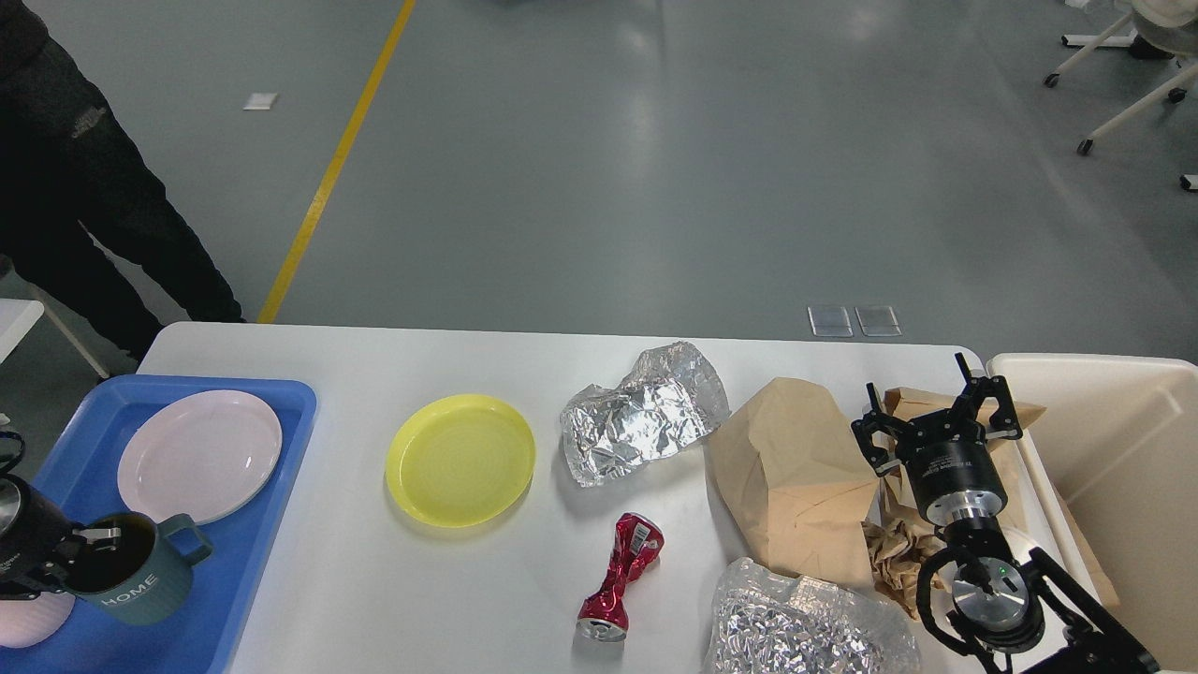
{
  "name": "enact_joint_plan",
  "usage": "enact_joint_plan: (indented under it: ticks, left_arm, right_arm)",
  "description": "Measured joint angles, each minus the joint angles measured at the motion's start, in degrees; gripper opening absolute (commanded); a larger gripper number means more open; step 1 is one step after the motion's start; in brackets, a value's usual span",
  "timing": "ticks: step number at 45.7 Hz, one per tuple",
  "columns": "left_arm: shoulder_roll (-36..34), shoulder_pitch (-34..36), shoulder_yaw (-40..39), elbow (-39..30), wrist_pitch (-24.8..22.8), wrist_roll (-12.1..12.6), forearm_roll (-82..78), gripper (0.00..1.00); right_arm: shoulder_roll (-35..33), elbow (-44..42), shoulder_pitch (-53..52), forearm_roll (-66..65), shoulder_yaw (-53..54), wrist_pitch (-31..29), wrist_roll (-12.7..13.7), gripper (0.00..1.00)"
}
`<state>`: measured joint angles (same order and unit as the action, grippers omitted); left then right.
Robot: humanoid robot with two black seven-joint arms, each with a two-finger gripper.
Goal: Tidy desktop
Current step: 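Lift the teal mug and set it down on the blue tray, then release the mug and move the left gripper toward the yellow plate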
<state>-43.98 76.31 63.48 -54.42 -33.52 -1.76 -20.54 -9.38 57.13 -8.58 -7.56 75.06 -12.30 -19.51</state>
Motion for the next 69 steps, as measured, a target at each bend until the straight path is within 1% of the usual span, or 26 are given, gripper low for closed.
enact_joint_plan:
  ticks: [3,6,7,8,10,13,19,26,31,34,41,46,54,57,64,69]
  left_arm:
    - [0.2,-0.1,-0.3,0.0,0.1,-0.1,0.3,0.33]
    - [0.2,-0.3,-0.8,-0.1,0.2,-0.3,0.5,0.64]
    - [0.3,-0.4,-0.9,-0.2,0.3,-0.3,0.6,0.72]
    - [0.3,-0.4,-1.1,-0.3,0.4,-0.3,0.6,0.77]
    - [0.3,-0.7,-1.4,-0.5,0.7,-0.4,0.9,0.84]
    - [0.1,-1.0,-1.6,-1.0,1.2,-0.7,1.6,0.90]
    - [-0.6,-1.1,-1.7,-1.8,1.5,-0.6,4.0,0.94]
    - [-2.0,-0.3,-1.0,-2.1,0.8,-0.3,4.7,0.96]
    - [-3.8,2.6,0.5,-2.3,-1.4,-0.2,4.7,0.96]
    - [-4.1,5.4,2.8,-3.2,-3.1,-0.1,4.7,0.96]
    - [-2.9,14.9,10.7,-8.5,-3.9,0.0,4.7,0.96]
    - [0.6,23.4,15.6,-14.3,-3.9,-0.2,5.4,0.96]
    - [10.3,39.6,23.4,-24.5,-3.4,-0.5,13.6,0.96]
    - [15.0,45.9,25.5,-28.0,-3.3,-0.5,17.7,0.96]
    - [23.3,59.7,27.5,-36.8,-3.3,-0.6,23.9,0.96]
    - [27.0,68.6,27.7,-42.3,-3.7,-0.6,26.8,0.96]
  right_arm:
    - [0.0,0.0,0.0,0.0,0.0,0.0,0.0,1.00]
    - [0.0,0.0,0.0,0.0,0.0,0.0,0.0,1.00]
    - [0.0,0.0,0.0,0.0,0.0,0.0,0.0,1.00]
    - [0.0,0.0,0.0,0.0,0.0,0.0,0.0,1.00]
    - [0.0,0.0,0.0,0.0,0.0,0.0,0.0,1.00]
    - [0.0,0.0,0.0,0.0,0.0,0.0,0.0,1.00]
    - [0.0,0.0,0.0,0.0,0.0,0.0,0.0,1.00]
    - [0.0,0.0,0.0,0.0,0.0,0.0,0.0,1.00]
    - [0.0,0.0,0.0,0.0,0.0,0.0,0.0,1.00]
    - [0.0,0.0,0.0,0.0,0.0,0.0,0.0,1.00]
    - [0.0,0.0,0.0,0.0,0.0,0.0,0.0,1.00]
    - [0.0,0.0,0.0,0.0,0.0,0.0,0.0,1.00]
    - [0.0,0.0,0.0,0.0,0.0,0.0,0.0,1.00]
    - [0.0,0.0,0.0,0.0,0.0,0.0,0.0,1.00]
    - [0.0,0.0,0.0,0.0,0.0,0.0,0.0,1.00]
    - [0.0,0.0,0.0,0.0,0.0,0.0,0.0,1.00]
